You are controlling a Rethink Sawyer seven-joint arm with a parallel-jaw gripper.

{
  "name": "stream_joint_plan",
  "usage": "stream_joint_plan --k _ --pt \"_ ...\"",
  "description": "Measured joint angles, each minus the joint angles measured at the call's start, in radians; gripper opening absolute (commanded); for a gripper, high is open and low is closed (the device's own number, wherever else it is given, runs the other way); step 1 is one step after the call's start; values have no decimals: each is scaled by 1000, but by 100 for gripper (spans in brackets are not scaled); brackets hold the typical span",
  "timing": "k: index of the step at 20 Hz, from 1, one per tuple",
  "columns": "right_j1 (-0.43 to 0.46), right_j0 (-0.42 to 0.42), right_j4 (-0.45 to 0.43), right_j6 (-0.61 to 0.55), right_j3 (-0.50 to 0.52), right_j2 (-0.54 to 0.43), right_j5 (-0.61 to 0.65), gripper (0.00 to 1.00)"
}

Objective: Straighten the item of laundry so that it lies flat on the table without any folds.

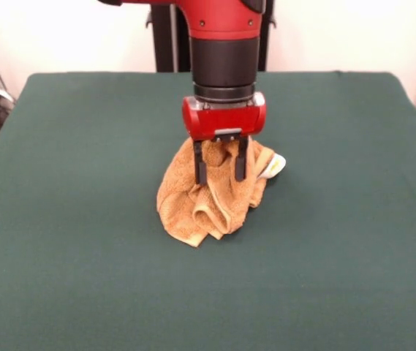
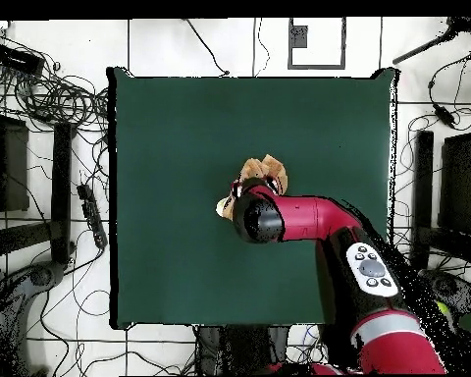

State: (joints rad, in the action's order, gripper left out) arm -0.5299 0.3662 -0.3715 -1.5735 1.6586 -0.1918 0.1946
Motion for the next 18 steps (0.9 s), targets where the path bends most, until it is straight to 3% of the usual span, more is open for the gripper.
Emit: stream_joint_plan --k 18 --pt "9 58 -18 0 -7 -1 0 100"
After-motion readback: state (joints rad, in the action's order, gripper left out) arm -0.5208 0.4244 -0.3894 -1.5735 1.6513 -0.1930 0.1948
